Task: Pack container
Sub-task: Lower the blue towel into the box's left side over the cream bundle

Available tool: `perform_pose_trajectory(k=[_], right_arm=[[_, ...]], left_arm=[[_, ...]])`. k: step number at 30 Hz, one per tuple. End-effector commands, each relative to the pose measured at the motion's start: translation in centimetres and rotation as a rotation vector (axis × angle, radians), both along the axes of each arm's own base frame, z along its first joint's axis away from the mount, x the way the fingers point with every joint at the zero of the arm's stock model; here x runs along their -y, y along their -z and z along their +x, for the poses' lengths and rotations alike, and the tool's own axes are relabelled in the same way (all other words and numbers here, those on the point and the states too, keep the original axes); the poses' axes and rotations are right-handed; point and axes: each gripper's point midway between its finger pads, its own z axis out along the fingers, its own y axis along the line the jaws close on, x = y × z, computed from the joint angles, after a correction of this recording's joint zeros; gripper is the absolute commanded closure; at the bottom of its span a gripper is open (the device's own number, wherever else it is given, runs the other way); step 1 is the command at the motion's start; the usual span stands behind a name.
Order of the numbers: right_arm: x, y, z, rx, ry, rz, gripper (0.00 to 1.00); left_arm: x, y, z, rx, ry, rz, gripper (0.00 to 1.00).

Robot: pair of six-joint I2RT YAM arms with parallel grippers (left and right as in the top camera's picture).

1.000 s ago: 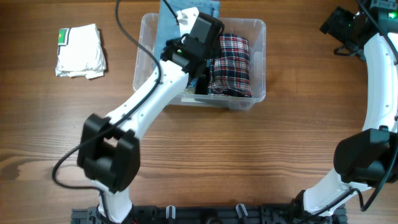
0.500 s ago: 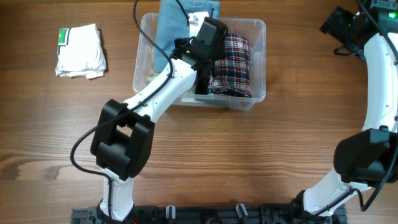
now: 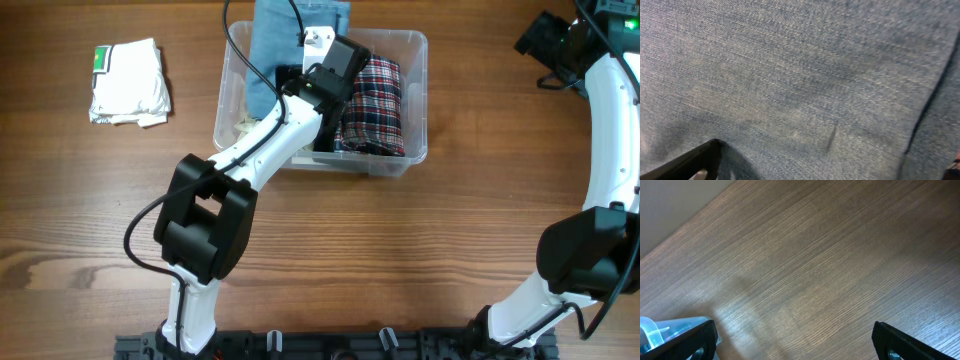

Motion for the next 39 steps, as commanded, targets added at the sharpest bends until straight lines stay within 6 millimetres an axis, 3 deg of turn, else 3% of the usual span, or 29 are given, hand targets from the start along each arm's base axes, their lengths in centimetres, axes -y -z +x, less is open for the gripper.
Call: perform_pose_trajectory(k=[1,2,4,5,8,10,13,17,20,26,29,34,39], right_arm=[[-0.2,0.8,0.2,-0.012,0.005,0.013,0.0],[-0.3,0.8,0.2,-0.012,0.005,0.013,0.0],[-0.3,0.8,0.2,-0.012,0.005,0.013,0.0],[-0.3,0.8,0.2,-0.012,0.005,0.013,0.0],[-0.3,0.8,0.2,-0.012,0.005,0.013,0.0],[-0.3,0.8,0.2,-0.012,0.005,0.013,0.0],[-0.3,0.8,0.2,-0.012,0.005,0.013,0.0],[-0.2,0.8,0.2,-0.012,0.005,0.013,0.0],[-0.3,0.8,0.2,-0.012,0.005,0.013,0.0],[-0.3,0.8,0.2,-0.012,0.005,0.013,0.0],[-0.3,0.8,0.2,-0.012,0.005,0.013,0.0],[-0.2,0.8,0.2,-0.012,0.005,0.013,0.0],[-0.3,0.8,0.2,-0.012,0.005,0.013,0.0]], left_arm=[[-1.7,1.5,0.0,-0.025,-0.039,0.08,0.16],[-2.0,1.4,0.0,-0.018,-0.05,0.097,0.24],[-2.5,0.8,-0.2,0.009,-0.078,0.148,0.53],[-2.3,0.6,-0.3,0.01,-0.063,0.176,0.6],[-0.3,0.6,-1.2,-0.004,0.031,0.244,0.89],[0.7,0.6,-1.6,-0.004,0.051,0.245,0.96],[1.0,0.7,-2.0,-0.011,0.061,0.251,0.96],[-0.2,-0.5,-2.5,-0.011,0.028,0.299,0.96],[-0.9,-3.2,-3.1,0.018,0.005,0.286,0.96],[-2.8,-11.7,-6.0,0.116,-0.074,0.137,0.96],[-3.8,-14.3,-7.3,0.142,-0.092,0.1,0.96],[-4.1,-14.8,-7.7,0.14,-0.089,0.102,0.96],[-2.2,-14.1,-8.1,0.097,-0.001,0.069,0.96]])
